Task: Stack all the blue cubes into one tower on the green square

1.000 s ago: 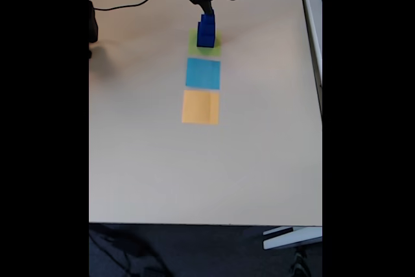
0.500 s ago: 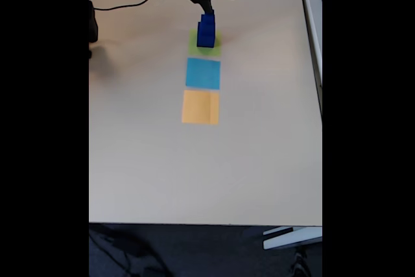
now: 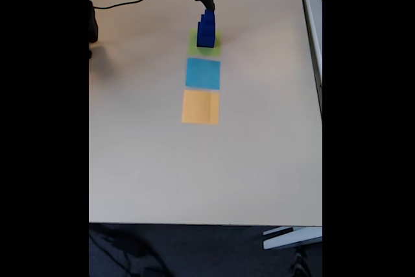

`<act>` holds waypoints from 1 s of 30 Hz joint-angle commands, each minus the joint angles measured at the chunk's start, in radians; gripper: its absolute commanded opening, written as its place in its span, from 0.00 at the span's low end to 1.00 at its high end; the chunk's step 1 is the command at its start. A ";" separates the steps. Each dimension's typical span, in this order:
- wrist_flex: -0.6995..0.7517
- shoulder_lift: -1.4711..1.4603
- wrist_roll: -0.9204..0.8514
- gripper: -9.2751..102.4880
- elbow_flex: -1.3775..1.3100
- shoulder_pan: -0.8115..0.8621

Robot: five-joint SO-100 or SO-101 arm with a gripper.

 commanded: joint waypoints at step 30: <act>0.025 0.127 0.051 0.11 0.028 0.014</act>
